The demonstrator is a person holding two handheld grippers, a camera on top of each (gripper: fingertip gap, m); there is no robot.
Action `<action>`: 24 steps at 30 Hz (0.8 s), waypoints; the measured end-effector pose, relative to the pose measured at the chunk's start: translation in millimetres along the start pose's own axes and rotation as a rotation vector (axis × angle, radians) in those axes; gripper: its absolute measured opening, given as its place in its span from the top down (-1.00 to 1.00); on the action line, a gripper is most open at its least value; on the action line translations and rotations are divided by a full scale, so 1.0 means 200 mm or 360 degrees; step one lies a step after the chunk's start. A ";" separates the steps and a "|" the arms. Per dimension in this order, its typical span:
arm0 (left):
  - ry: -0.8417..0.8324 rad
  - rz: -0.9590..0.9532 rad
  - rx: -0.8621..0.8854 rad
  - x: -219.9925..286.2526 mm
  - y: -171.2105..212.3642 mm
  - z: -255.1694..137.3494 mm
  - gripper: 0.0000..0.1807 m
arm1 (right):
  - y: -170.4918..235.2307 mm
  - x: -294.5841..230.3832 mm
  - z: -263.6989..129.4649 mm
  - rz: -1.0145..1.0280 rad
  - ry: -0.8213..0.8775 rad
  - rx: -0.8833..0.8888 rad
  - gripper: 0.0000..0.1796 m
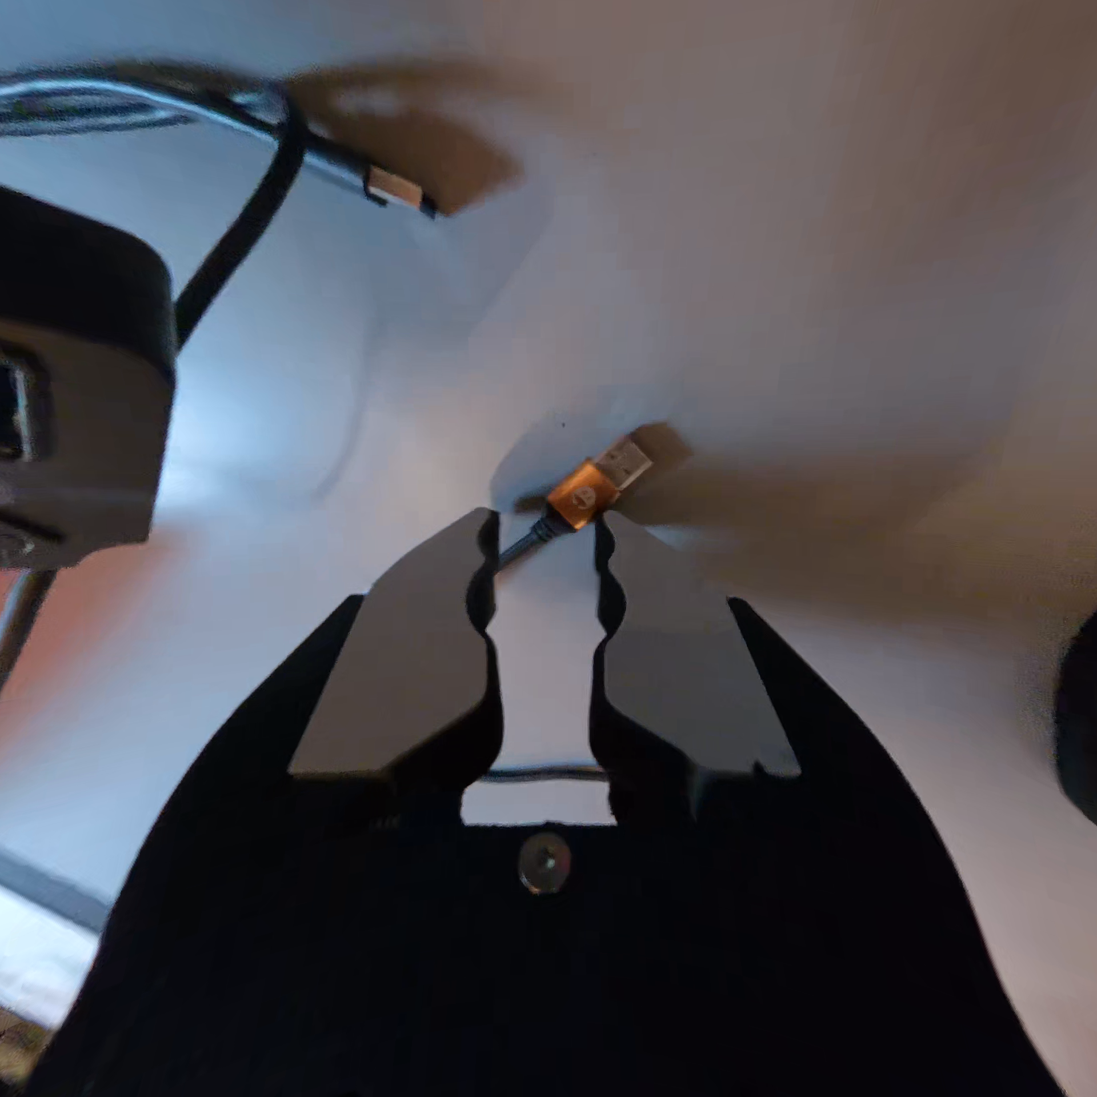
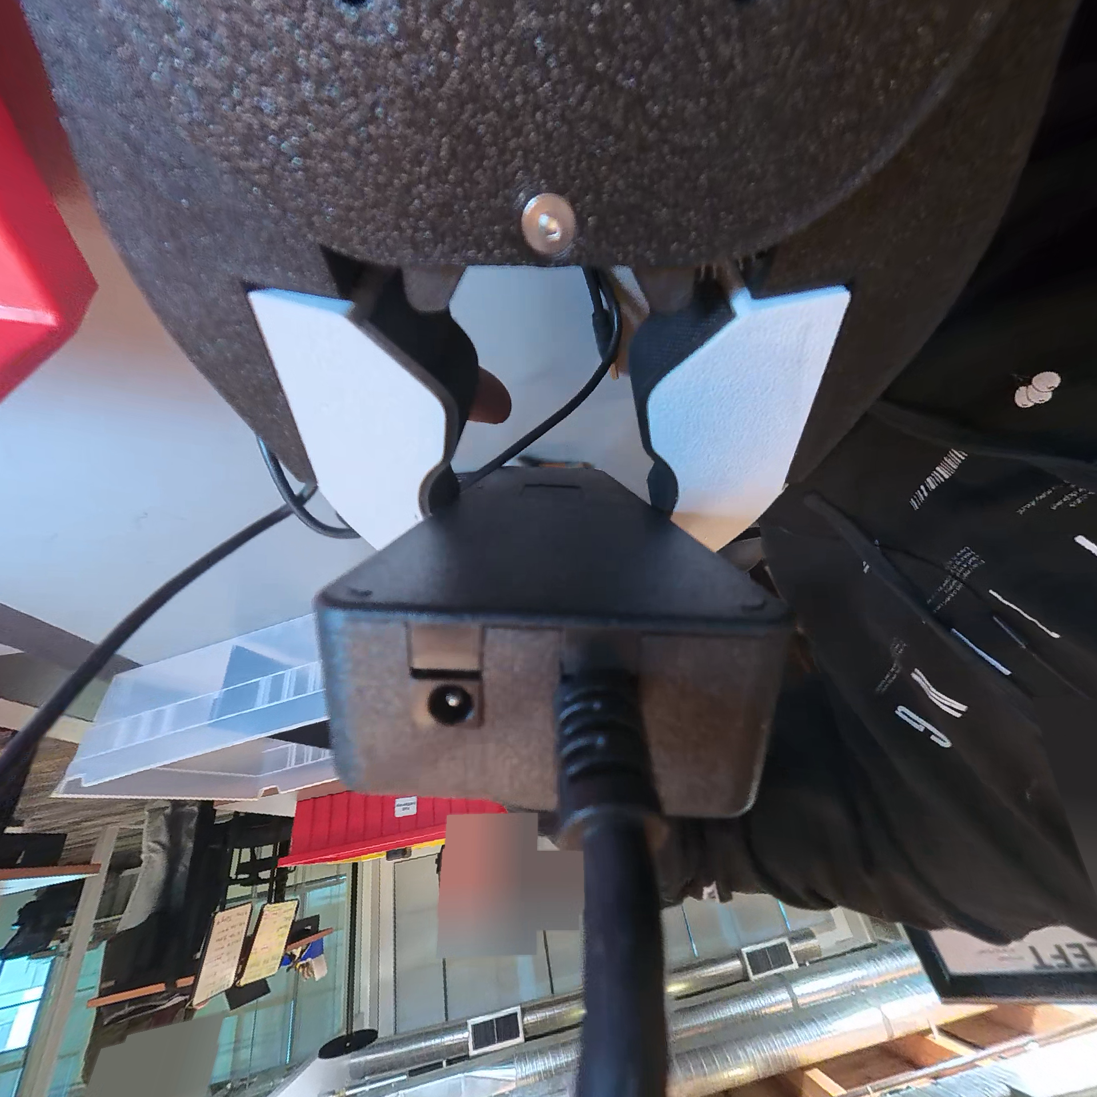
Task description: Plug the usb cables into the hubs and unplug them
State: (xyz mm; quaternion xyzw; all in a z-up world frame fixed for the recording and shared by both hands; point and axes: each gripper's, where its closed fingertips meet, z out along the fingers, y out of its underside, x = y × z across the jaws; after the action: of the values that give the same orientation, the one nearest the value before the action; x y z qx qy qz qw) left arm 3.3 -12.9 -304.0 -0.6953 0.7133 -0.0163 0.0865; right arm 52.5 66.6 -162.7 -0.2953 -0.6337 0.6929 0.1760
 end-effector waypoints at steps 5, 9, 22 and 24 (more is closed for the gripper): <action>0.0101 -0.0528 0.0327 -0.05 -0.06 0.02 0.84 | -0.01 -0.01 -0.02 -0.0007 -0.0020 0.0015 0.29; 0.0020 -0.1206 0.0844 -0.15 -0.03 -0.07 0.85 | -0.01 -0.03 -0.02 -0.0020 -0.0049 0.0017 0.29; -0.0120 -0.1789 0.2052 -0.11 -0.09 -0.45 0.85 | 0.15 0.00 0.11 -0.0067 0.0078 -0.0260 0.29; -0.0166 -0.1745 0.1973 -0.10 -0.12 -0.43 0.85 | 0.18 -0.01 0.14 -0.0124 0.0116 -0.0340 0.29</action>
State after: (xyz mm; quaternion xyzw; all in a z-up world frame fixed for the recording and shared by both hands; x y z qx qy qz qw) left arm 14.6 -1.9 -214.7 -0.7705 0.1297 -0.4142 0.4668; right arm 39.9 39.1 -196.6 -0.3125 -0.7081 0.6030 0.1931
